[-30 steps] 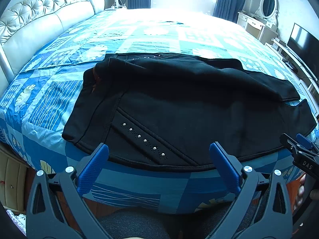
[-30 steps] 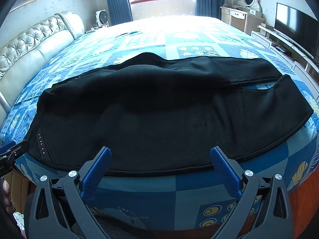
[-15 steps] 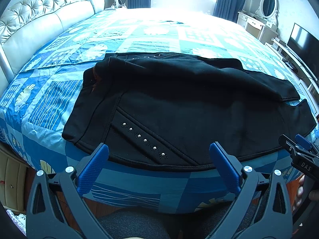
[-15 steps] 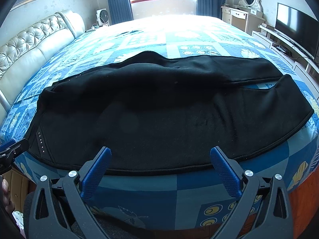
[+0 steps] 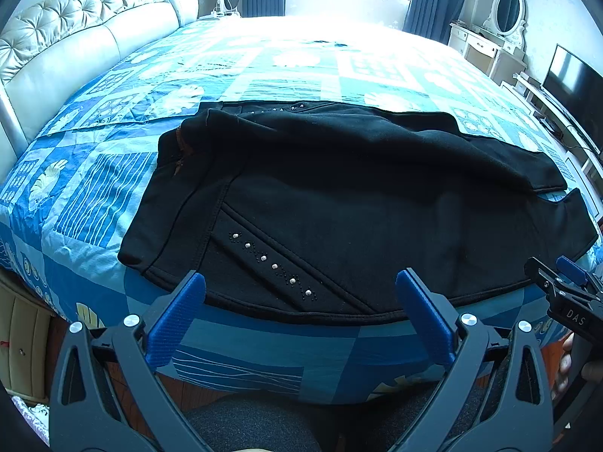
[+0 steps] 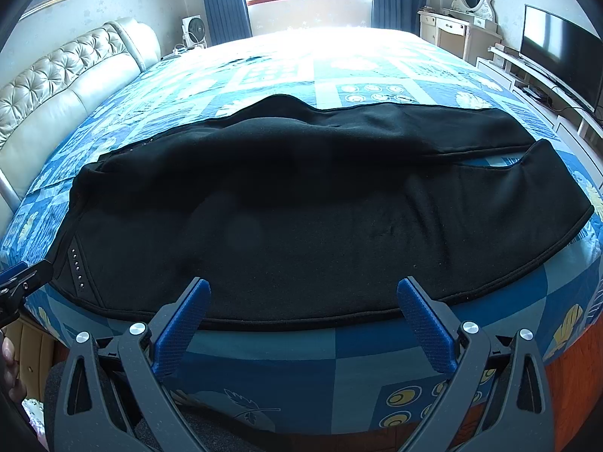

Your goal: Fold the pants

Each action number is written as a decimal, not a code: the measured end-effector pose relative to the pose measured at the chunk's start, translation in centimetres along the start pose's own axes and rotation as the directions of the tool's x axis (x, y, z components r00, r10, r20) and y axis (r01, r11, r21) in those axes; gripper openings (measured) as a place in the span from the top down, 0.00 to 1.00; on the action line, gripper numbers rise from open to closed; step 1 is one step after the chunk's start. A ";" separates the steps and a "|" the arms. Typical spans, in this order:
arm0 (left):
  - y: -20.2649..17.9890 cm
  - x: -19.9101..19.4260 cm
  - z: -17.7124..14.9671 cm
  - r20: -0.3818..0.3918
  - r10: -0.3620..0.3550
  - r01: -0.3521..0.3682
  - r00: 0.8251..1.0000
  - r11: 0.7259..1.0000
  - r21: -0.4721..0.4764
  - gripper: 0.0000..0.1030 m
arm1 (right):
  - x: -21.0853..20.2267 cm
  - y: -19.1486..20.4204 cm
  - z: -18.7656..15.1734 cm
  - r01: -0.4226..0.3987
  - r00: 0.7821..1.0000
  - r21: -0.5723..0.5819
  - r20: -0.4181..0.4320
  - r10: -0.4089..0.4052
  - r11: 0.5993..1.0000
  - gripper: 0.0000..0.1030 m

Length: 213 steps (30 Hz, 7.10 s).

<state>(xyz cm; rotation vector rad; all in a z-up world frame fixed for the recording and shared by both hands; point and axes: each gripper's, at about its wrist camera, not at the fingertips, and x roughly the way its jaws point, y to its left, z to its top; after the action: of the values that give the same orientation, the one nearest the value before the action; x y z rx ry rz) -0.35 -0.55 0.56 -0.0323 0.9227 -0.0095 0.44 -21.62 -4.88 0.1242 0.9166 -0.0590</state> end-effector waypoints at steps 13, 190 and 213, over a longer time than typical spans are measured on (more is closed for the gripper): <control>-0.1 0.0 0.0 0.001 -0.001 0.001 1.000 1.000 -0.002 0.02 | 0.0 0.0 0.0 0.001 1.000 -0.001 -0.001 -0.001 1.000 0.04; 19.4 11.9 20.3 -0.101 -0.627 0.620 0.772 0.779 -0.093 0.92 | 3.9 4.6 16.0 -0.222 0.967 -0.558 -0.019 0.255 0.799 0.91; 22.9 9.2 2.0 -0.151 -0.598 0.532 0.787 0.782 -0.325 0.58 | 4.3 4.2 0.0 -0.135 0.991 -0.494 -0.066 0.118 0.859 0.68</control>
<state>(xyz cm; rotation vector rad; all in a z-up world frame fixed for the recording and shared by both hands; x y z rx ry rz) 6.64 22.20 -6.26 -0.5795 1.1306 -0.4689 3.48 -17.43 -7.92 -0.2987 0.9282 0.3055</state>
